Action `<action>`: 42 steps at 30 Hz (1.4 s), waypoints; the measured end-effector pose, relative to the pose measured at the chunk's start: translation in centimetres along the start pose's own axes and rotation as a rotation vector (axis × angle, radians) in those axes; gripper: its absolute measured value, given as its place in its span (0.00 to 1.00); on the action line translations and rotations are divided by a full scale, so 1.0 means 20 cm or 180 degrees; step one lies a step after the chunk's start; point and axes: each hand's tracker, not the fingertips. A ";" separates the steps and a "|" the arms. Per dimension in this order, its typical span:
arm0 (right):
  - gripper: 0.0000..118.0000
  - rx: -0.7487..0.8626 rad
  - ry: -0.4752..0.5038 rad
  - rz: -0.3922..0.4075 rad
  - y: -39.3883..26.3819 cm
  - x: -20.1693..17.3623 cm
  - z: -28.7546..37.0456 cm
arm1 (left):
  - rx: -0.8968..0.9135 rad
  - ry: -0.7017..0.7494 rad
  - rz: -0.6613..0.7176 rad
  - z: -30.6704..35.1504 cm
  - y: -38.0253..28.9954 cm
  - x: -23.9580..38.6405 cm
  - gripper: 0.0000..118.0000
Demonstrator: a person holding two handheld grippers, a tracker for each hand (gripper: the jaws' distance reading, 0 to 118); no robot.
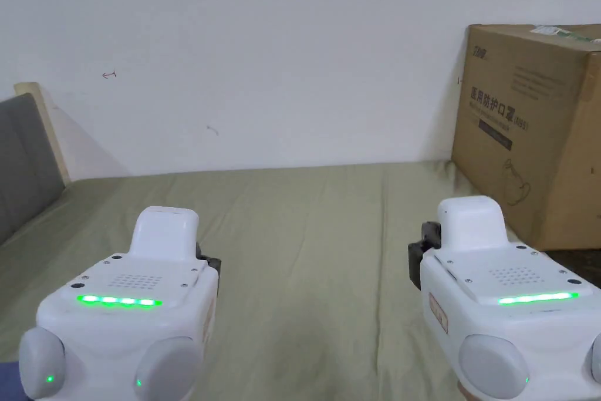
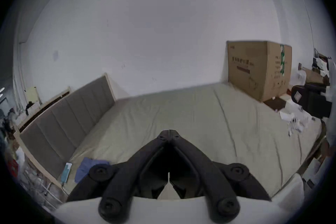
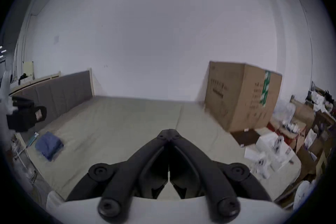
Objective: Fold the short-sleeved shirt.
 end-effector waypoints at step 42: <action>0.99 0.0341 -0.0148 -0.0084 0.03 -0.02 0.09 | 0.0324 -0.0080 0.0323 0.14 0.02 0.10 1.00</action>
